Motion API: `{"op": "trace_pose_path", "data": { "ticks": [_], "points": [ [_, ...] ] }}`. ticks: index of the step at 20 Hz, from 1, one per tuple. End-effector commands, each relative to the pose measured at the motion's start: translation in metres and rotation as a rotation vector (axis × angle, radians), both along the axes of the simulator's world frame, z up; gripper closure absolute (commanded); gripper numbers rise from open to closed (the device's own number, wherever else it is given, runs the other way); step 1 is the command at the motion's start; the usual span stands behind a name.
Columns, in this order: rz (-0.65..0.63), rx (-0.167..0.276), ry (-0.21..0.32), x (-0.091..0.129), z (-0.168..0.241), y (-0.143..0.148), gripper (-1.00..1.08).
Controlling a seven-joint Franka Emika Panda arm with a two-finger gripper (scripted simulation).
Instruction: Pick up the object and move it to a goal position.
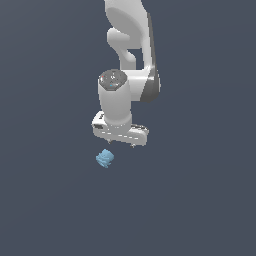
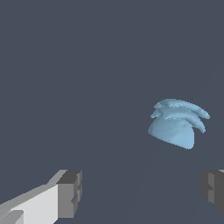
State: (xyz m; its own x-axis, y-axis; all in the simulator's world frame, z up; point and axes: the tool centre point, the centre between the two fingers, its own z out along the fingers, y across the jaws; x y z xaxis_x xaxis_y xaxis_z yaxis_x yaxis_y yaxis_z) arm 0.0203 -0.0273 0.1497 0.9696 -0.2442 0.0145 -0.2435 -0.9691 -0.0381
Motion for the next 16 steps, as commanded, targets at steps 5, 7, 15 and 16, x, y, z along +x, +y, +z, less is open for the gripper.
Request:
{"op": "trace_pose_path", "data": {
  "ticks": [5, 7, 15, 16],
  "points": [
    [-0.197, -0.014, 0.018, 0.009, -0.036, -0.048, -0.92],
    [-0.241, -0.018, 0.022, 0.01, -0.044, -0.059, -0.92],
    [-0.329, -0.029, 0.029, 0.012, -0.06, -0.081, -0.92],
    [-0.33, -0.029, 0.029, 0.012, -0.06, -0.081, -0.92]
  ]
}}
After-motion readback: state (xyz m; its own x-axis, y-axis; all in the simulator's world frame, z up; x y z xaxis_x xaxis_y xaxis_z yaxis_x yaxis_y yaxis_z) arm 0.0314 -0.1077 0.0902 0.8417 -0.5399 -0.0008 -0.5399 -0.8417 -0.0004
